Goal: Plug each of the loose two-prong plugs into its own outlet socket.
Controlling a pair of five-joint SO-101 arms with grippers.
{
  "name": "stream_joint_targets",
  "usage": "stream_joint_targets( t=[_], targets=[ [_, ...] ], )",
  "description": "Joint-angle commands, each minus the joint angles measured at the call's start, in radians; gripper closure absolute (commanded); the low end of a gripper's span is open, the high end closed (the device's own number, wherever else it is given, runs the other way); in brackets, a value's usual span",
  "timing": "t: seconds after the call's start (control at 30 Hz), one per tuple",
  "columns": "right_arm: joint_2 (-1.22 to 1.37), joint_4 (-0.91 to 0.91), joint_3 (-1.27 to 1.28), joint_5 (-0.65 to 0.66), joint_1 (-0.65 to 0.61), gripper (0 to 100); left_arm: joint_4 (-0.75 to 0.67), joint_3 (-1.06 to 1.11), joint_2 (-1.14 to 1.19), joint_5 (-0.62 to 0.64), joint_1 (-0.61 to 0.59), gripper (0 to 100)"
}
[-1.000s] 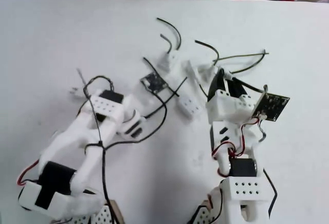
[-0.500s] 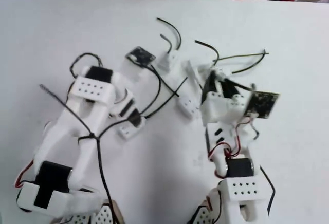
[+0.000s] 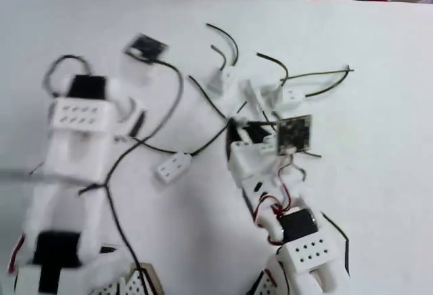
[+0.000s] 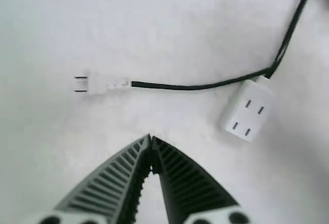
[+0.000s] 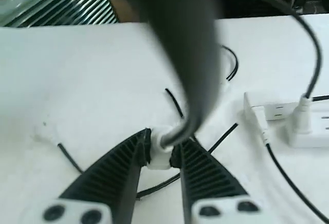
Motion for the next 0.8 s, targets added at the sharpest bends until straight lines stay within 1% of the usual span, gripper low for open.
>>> stream_joint_targets(
  t=[0.0,0.1,0.2,0.3,0.4,0.5,0.57,0.7,0.77],
  targets=[
    [-0.012,0.044,-0.032,0.025,-0.094,98.1,-0.002,0.003,-0.208,0.005,-0.076,98],
    [-0.012,0.076,-0.035,0.031,-0.177,98.1,-0.012,0.094,-0.302,0.009,-0.124,98],
    [-0.01,0.114,-0.06,0.08,-0.259,98.1,-0.064,0.259,-0.355,0.048,-0.159,98],
    [0.01,0.176,-0.109,0.089,-0.315,98.1,-0.216,0.466,-0.401,0.064,-0.203,98],
    [0.102,0.226,-0.173,0.087,-0.355,98.1,-0.394,0.667,-0.456,0.064,-0.228,98],
    [0.225,0.219,-0.227,0.086,-0.383,98.1,-0.531,0.818,-0.524,0.071,-0.251,98],
    [0.309,0.182,-0.256,0.086,-0.394,98.1,-0.588,0.885,-0.567,0.074,-0.268,98],
    [0.463,0.085,-0.298,0.086,-0.394,98.1,-0.657,0.965,-0.625,0.144,-0.303,98],
    [0.538,0.053,-0.325,0.089,-0.401,98.1,-0.667,0.982,-0.641,0.158,-0.311,98]
  ],
)
